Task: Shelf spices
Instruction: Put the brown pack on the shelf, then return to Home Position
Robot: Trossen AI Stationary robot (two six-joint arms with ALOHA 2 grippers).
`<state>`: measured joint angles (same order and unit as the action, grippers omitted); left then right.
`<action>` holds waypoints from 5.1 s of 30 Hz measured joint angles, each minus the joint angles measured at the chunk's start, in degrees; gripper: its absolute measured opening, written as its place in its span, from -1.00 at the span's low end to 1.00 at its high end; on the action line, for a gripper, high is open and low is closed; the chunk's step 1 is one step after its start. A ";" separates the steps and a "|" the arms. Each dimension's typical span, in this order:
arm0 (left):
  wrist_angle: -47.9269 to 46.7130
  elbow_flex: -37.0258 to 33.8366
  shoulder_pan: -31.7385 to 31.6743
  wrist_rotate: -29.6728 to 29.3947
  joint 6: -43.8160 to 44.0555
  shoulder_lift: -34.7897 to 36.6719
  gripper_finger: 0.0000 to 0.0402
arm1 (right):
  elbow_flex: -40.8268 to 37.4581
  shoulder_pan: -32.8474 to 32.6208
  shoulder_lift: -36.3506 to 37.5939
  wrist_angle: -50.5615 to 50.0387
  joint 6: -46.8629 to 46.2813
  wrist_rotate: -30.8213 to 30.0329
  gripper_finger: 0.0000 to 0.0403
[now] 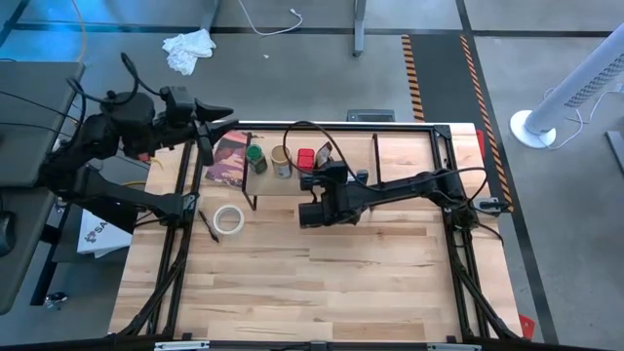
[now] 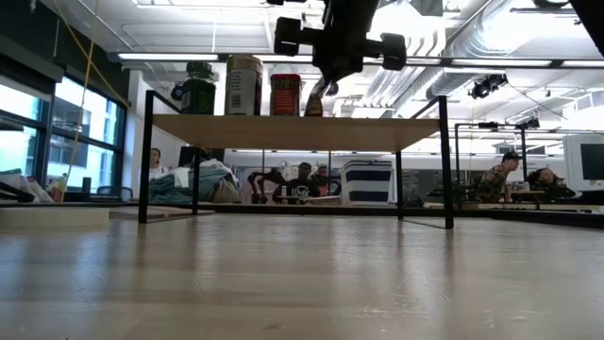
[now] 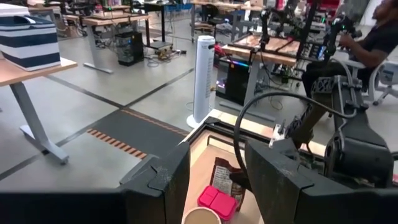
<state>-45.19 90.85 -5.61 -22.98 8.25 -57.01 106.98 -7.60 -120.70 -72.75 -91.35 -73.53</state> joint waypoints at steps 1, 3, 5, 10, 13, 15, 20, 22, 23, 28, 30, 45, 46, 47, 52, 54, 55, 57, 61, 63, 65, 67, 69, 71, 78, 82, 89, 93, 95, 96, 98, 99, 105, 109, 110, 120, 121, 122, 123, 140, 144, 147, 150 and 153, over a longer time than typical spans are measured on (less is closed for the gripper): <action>0.02 0.00 0.00 -0.16 0.06 0.27 -0.24 | -0.02 -0.01 0.02 0.06 0.00 0.03 -0.97; 0.02 0.00 0.00 -0.22 0.07 0.73 -0.24 | 0.00 -0.02 0.00 0.25 -0.07 -0.11 -0.96; 0.02 0.00 0.00 -0.24 0.11 1.04 -0.24 | -0.01 -0.02 0.02 0.41 -0.07 -0.18 -0.96; 0.02 0.00 0.00 -0.28 0.57 1.38 -0.24 | -0.01 -0.02 0.02 0.61 -0.07 -0.29 -0.94; 0.02 0.00 0.00 -0.41 0.57 1.36 -0.24 | 0.00 -0.32 0.02 0.80 -0.07 -1.65 -0.89; 0.02 0.00 0.00 -0.45 0.57 1.35 -0.24 | -0.01 -0.45 0.02 0.79 -0.08 -1.94 -0.85; 0.02 0.00 0.00 -0.85 0.57 1.35 -0.24 | -0.02 -0.84 0.02 0.84 -0.07 -1.87 -0.73; 0.02 0.00 0.00 -0.83 0.57 1.33 -0.24 | 0.00 -0.94 0.02 1.05 -0.09 -1.47 -0.68; 0.02 0.00 0.00 -0.83 0.60 1.33 -0.24 | 0.00 -0.96 0.02 1.05 -0.07 -1.44 -0.66; 0.02 0.00 0.00 -0.83 0.85 1.33 -0.24 | -0.02 -0.94 0.02 1.16 -0.09 0.15 -0.53; 0.02 0.00 0.00 -0.81 1.16 1.33 -0.24 | 0.00 -0.97 0.02 1.34 -0.09 0.61 -0.48; -0.02 0.00 0.00 -0.79 1.68 1.47 -0.24 | 3.37 -1.49 0.07 1.91 4.00 3.38 -0.36; -0.02 0.00 0.00 -0.79 1.68 1.48 -0.24 | 3.96 -1.46 0.07 1.93 4.91 3.56 -0.36; -0.02 0.00 0.00 -0.79 1.66 1.48 -0.24 | 4.45 -1.46 0.07 1.90 5.90 3.58 -0.36; -0.02 0.00 0.02 -0.76 1.67 1.61 -0.24 | 6.82 -1.46 0.07 1.86 10.40 4.89 -0.36; -0.02 0.00 0.02 -0.74 1.67 1.74 -0.24 | 7.45 -1.46 0.07 1.86 10.78 5.35 -0.36; -0.03 0.00 0.01 -0.73 1.66 1.80 -0.24 | 7.63 -1.46 0.07 1.79 10.84 5.70 -0.36; -0.02 0.00 0.00 -0.72 1.68 1.91 -0.24 | 7.74 -1.51 0.07 1.84 10.84 6.14 -0.36; -0.03 0.00 0.02 -0.72 1.89 2.11 -0.24 | 7.80 -1.96 0.07 1.86 10.64 6.72 -0.36; -0.02 0.00 0.02 -0.71 2.00 2.23 -0.24 | 7.80 -2.24 0.07 1.86 10.37 7.61 -0.36; -0.02 0.00 0.02 -0.75 2.01 2.46 -0.24 | 7.80 -2.67 0.07 1.94 10.32 8.20 -0.36; 0.00 0.00 0.02 -1.37 2.03 2.62 -0.24 | 7.80 -3.14 0.07 1.95 10.31 8.69 -0.36; 0.00 0.00 0.02 -2.10 2.03 2.71 -0.24 | 7.80 -3.70 0.07 1.95 10.27 8.73 -0.36; 0.00 0.00 0.02 -2.24 2.06 2.75 -0.24 | 7.80 -4.22 0.12 1.96 10.21 8.73 -0.36; 0.02 0.00 0.02 -2.33 2.03 3.15 -0.24 | 7.80 -6.01 1.68 1.88 7.50 8.60 -0.36; 0.00 -0.02 0.02 -2.34 2.03 3.06 -0.24 | 7.80 -7.37 2.68 1.68 7.65 8.82 -0.36; 0.17 -0.02 0.02 -2.24 1.55 3.74 -0.24 | 7.80 -11.82 6.36 -3.88 7.74 16.39 -0.36; 0.14 -0.04 0.00 0.69 2.97 5.45 -0.24 | 7.80 -16.13 11.25 -6.45 6.93 19.00 -0.36; -0.04 -0.04 0.01 1.93 3.75 6.78 -0.24 | 7.80 -18.53 14.52 -7.44 6.83 15.22 -0.36; -0.08 -0.04 0.00 2.58 4.04 7.35 -0.24 | 7.80 -19.63 16.18 -8.31 6.79 12.94 -0.36; 0.06 -0.02 0.00 3.74 4.07 8.36 -0.24 | 7.80 -21.48 19.63 -10.60 6.78 9.80 -0.36; 0.09 -0.02 0.00 4.22 4.07 8.75 -0.24 | 7.80 -22.08 21.26 -12.24 6.77 8.95 -0.36; 3.52 -3.90 0.00 3.92 3.22 10.13 -0.24 | 4.91 -22.04 31.31 -16.51 17.70 10.58 -0.39; 13.82 -14.77 0.00 2.99 6.63 12.56 -0.24 | -0.65 -18.83 39.63 -16.68 23.13 11.09 -0.55; 16.74 -18.03 0.01 2.80 8.44 13.17 -0.24 | -2.36 -18.15 42.30 -16.22 24.36 11.16 -0.62; 49.26 -45.39 1.72 3.47 14.96 16.36 -0.57 | -24.03 -17.16 70.77 5.95 37.96 16.44 -0.99; 50.48 -47.45 1.83 4.51 15.82 16.47 -0.69 | -27.15 -17.14 73.29 12.22 41.72 18.16 -0.99; 51.58 -49.64 1.88 5.58 16.90 16.67 -0.81 | -30.28 -17.04 75.45 18.45 45.09 20.31 -0.99; 53.12 -51.71 1.82 6.36 17.59 16.92 -0.90 | -33.50 -16.77 77.17 24.49 48.16 22.49 -0.99; 60.89 -76.24 -3.28 5.64 27.52 33.31 -1.00 | -55.41 0.24 80.26 49.12 43.73 36.85 -1.00; 63.38 -80.07 1.78 -0.75 26.65 34.93 -1.00 | -55.39 2.92 77.52 54.26 46.44 41.01 -1.00; 65.24 -82.51 5.67 -3.79 26.16 35.22 -1.00 | -55.39 3.99 74.53 56.99 48.78 44.86 -1.00; 67.75 -84.52 8.96 -5.20 24.68 35.32 -1.00 | -55.36 4.68 71.63 57.81 48.52 45.66 -1.00; 71.45 -86.00 11.60 -3.38 22.46 35.34 -1.00 | -55.36 5.13 69.24 57.79 48.35 47.06 -1.00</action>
<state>26.26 4.84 6.00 -26.37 30.71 -21.68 51.62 -2.47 -51.46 -14.96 -43.00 -26.47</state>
